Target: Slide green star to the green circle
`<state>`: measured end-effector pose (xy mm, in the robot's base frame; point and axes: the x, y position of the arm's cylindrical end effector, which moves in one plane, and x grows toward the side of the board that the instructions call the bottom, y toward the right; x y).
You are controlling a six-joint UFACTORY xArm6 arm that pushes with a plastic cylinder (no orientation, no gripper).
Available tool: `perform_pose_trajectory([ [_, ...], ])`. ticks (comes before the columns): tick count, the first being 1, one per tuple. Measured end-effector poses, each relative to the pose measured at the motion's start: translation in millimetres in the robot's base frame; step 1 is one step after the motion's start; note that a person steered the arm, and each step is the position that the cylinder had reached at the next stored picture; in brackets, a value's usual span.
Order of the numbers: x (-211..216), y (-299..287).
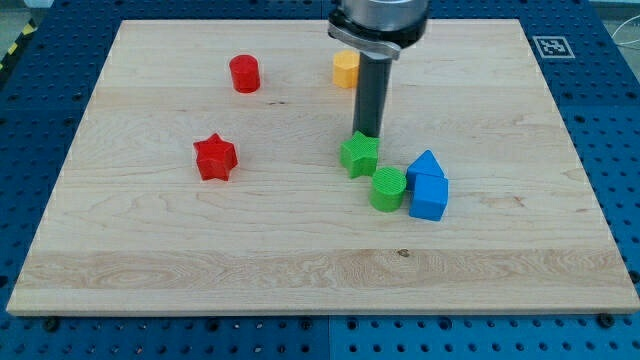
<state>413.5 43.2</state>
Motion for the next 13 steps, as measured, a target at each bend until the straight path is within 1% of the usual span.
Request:
perform_pose_trajectory([
  [1, -16.2, -19.4],
  [2, -18.0, -35.7],
  [3, -11.8, -36.6],
  [7, 34.7, -36.1],
  [13, 36.2, -10.1],
])
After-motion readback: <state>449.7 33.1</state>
